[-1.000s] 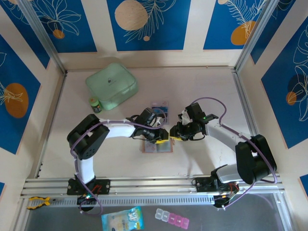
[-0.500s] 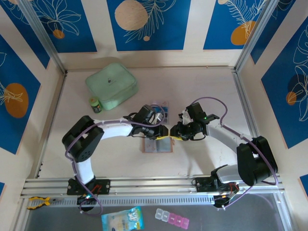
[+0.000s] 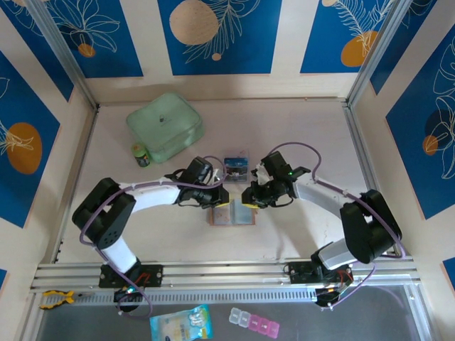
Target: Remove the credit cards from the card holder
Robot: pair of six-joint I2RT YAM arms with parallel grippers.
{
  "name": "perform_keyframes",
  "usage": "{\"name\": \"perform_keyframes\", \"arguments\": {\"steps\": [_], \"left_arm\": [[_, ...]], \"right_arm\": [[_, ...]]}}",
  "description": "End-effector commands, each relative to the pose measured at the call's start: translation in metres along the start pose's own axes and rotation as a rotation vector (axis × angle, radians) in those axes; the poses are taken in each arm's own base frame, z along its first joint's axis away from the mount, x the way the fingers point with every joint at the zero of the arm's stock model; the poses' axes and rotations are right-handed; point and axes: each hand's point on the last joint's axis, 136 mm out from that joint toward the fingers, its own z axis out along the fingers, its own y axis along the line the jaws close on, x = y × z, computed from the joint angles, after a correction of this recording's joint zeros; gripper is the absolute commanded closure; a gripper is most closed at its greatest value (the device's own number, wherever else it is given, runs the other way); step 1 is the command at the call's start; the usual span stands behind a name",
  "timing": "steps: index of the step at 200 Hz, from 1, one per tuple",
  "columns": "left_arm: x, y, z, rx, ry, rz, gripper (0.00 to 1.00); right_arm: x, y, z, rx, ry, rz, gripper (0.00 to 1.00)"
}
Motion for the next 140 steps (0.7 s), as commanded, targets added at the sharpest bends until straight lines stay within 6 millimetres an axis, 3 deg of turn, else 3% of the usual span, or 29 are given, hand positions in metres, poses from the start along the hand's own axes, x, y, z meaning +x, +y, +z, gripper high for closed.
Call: {"name": "perform_keyframes", "arguments": {"steps": [1, 61, 99, 140], "left_arm": [[0.003, 0.014, -0.010, -0.044, -0.018, -0.002, 0.91], [0.017, 0.042, -0.013, -0.115, -0.005, -0.030, 0.95], [0.023, 0.056, -0.009, -0.139, 0.012, -0.051, 0.96], [0.025, 0.065, -0.006, -0.156, 0.020, -0.065, 0.96]], "right_arm": [[-0.002, 0.019, 0.009, -0.031, 0.023, -0.017, 0.78], [0.003, 0.025, 0.043, -0.004, 0.108, -0.040, 0.78], [0.006, 0.012, 0.056, 0.022, 0.145, -0.028, 0.78], [0.010, -0.016, 0.060, 0.056, 0.150, 0.014, 0.78]]}}
